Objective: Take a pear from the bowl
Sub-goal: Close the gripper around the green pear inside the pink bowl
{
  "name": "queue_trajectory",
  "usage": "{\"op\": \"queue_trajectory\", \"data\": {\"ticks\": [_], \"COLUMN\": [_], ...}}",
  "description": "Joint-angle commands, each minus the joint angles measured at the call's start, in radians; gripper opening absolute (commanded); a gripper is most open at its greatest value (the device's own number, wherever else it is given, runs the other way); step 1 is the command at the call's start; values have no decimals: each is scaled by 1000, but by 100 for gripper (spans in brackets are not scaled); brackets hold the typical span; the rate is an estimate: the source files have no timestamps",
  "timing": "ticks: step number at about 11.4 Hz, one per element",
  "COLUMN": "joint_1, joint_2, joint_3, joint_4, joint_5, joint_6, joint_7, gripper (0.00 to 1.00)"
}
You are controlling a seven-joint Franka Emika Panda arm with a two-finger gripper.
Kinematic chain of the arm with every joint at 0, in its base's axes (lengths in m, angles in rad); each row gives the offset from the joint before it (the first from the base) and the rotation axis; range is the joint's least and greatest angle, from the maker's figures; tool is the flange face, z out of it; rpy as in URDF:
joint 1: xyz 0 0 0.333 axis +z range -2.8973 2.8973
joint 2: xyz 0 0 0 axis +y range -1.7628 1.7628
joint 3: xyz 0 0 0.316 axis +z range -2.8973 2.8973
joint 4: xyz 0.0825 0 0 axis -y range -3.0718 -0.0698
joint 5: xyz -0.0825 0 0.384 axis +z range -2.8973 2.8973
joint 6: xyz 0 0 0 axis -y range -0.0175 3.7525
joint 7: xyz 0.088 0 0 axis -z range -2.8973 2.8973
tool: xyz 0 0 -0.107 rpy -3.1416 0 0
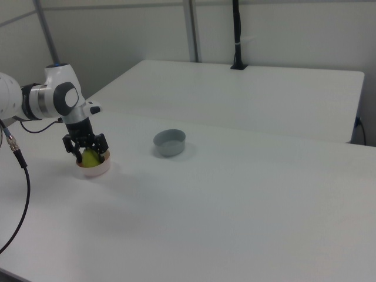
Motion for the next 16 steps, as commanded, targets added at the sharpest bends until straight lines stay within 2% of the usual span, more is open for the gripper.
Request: {"op": "queue_trajectory", "data": {"ticks": [1, 3, 7, 9, 16], "joint_1": [14, 14, 13, 14, 14], "joint_2": [1, 10, 10, 7, -83], "joint_3": [-7, -7, -7, -7, -7], "joint_4": [-10, -15, -16, -15, -7], "joint_5": [-17, -17, -27, -28, -19], "joint_6": [54, 59, 57, 54, -47], "joint_7": [22, 22, 20, 20, 22], "gripper": [91, 89, 58, 53, 52]}}
